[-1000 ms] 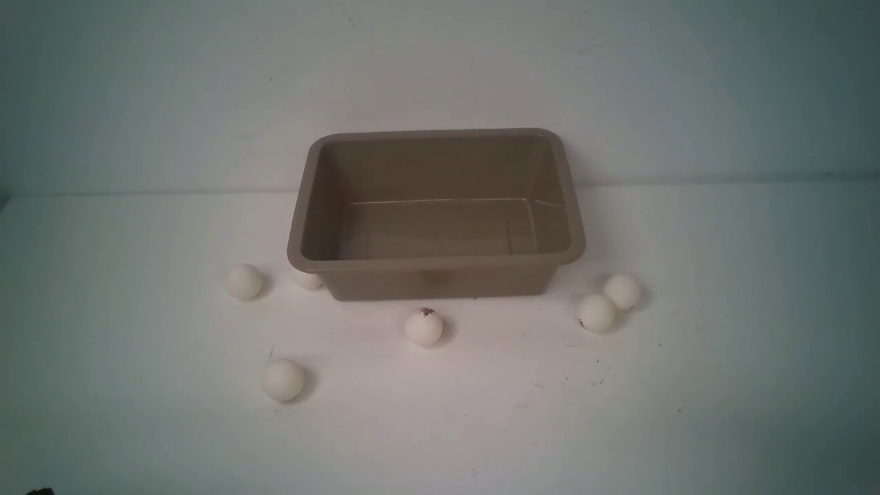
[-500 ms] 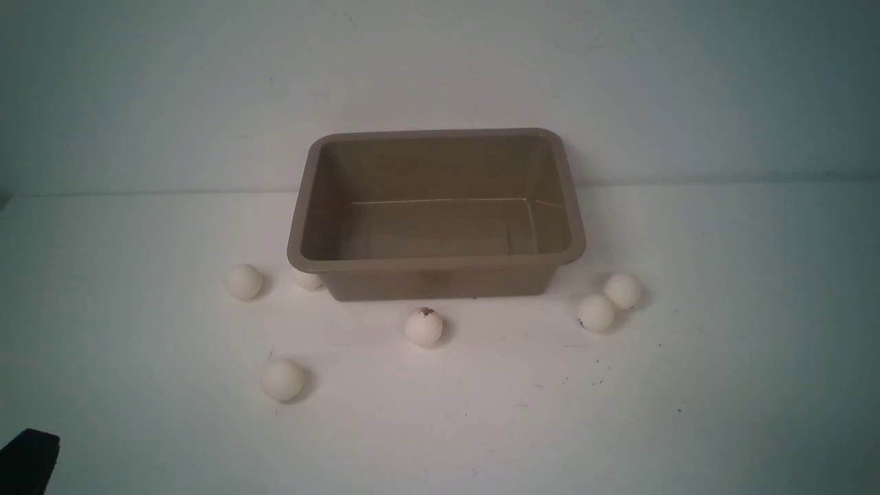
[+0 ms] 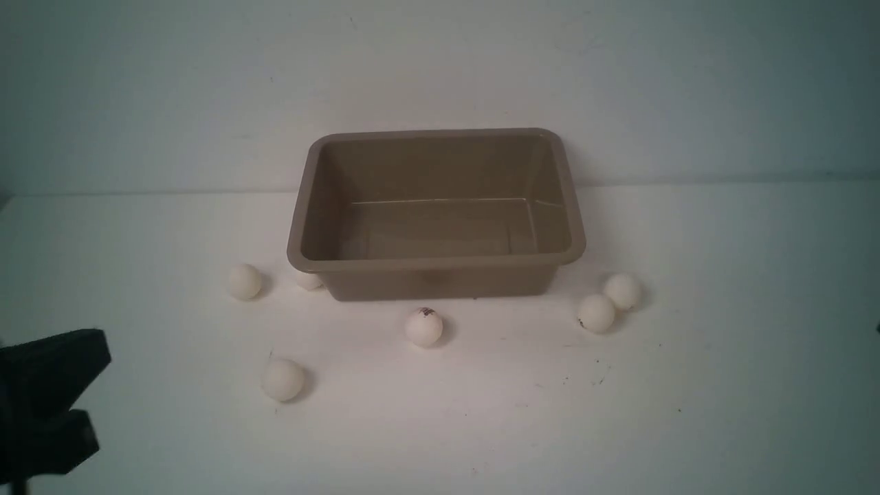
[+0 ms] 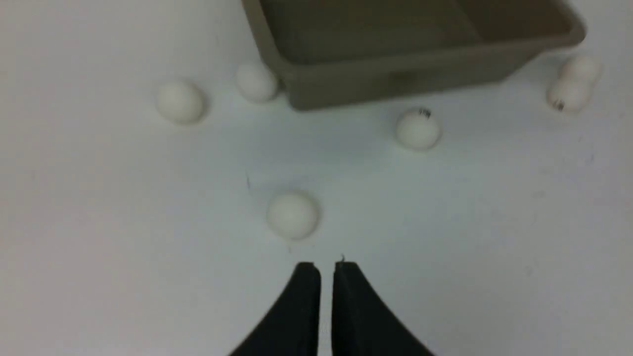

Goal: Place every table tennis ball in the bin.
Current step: Use the left arm to clamp the table tennis ball closest to it

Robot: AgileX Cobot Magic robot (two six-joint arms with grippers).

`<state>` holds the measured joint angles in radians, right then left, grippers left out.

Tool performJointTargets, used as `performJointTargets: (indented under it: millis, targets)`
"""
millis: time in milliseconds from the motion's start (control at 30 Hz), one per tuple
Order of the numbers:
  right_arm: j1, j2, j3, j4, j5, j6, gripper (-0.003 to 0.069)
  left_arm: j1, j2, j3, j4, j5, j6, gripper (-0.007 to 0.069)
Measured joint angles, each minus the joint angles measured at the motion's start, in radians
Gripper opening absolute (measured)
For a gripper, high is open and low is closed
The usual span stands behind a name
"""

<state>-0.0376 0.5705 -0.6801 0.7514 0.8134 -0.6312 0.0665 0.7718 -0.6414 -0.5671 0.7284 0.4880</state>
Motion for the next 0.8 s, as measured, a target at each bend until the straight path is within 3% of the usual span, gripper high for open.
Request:
performJointTargets:
  millis: [167,267,567,800]
  targets:
    - [0.0,0.089,-0.041,-0.082,0.024,0.032,-0.0013,0.0,0.274,-0.096,0.033,0.031,0.072,0.0104]
    - [0.0,0.103,-0.041,-0.083,0.029,0.032,-0.0013,-0.013,0.458,-0.145,0.03,0.028,0.127,0.02]
    - [0.0,0.105,-0.043,-0.079,0.046,0.032,-0.0013,-0.157,0.779,-0.306,-0.004,-0.028,0.255,0.0457]
    - [0.0,0.105,-0.043,-0.079,0.051,0.032,-0.0013,-0.176,0.856,-0.339,0.036,-0.116,0.291,0.0503]
